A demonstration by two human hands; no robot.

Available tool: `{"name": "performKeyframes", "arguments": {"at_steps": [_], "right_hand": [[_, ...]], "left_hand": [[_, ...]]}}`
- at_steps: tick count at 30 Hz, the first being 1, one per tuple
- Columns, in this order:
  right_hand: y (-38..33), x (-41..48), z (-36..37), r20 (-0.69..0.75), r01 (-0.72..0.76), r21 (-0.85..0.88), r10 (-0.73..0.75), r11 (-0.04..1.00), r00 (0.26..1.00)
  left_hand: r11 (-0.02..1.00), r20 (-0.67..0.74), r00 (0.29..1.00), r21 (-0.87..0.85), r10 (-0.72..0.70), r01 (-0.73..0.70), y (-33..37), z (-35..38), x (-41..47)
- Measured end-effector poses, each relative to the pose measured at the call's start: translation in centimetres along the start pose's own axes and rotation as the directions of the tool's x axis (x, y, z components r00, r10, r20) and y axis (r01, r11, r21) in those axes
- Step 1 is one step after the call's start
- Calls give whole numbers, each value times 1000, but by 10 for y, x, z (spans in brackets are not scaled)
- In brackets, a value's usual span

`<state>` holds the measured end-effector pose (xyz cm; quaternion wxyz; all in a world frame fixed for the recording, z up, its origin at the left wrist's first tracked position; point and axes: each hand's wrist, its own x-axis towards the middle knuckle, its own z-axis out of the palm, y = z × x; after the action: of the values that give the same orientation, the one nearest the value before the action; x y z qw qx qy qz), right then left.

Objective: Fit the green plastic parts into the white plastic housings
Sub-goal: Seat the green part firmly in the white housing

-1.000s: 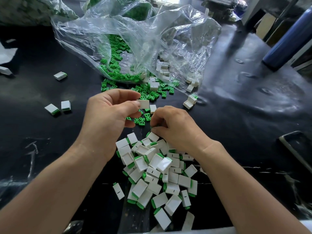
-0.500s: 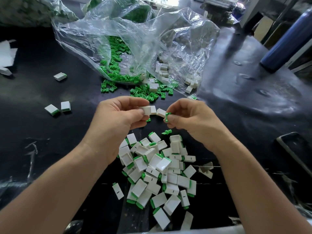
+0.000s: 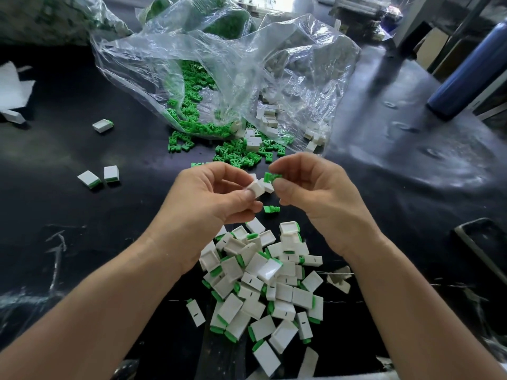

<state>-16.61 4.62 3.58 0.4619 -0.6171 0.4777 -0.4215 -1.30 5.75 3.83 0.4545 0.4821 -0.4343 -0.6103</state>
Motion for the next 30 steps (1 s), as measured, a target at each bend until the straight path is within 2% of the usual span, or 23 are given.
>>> {"name": "performKeyframes", "arguments": {"at_steps": [5,11,15,19,30], "right_hand": [[-2,-2,1,-6,55,16,-55,998,998],[-2,-2,3,-15,62,-3,-62,998,998],[-3,-3,4,-29,42,35,-41,998,999],[-3,-3,4,-40,66,48,-64,997,997],[-1,-3,4,-4,134,29,-134,991,991]], "left_hand": [[1000,-1,1000,11,21,-21,0,-1,-1],[987,-19,996,138,88,-85,-1,-3,1],[986,-5,995,138,95,-94,-1,-2,0],[968,-31,992,222,123,-113,-2,-1,1],[986,48,991,108,122,-126,0,2,-3]]}}
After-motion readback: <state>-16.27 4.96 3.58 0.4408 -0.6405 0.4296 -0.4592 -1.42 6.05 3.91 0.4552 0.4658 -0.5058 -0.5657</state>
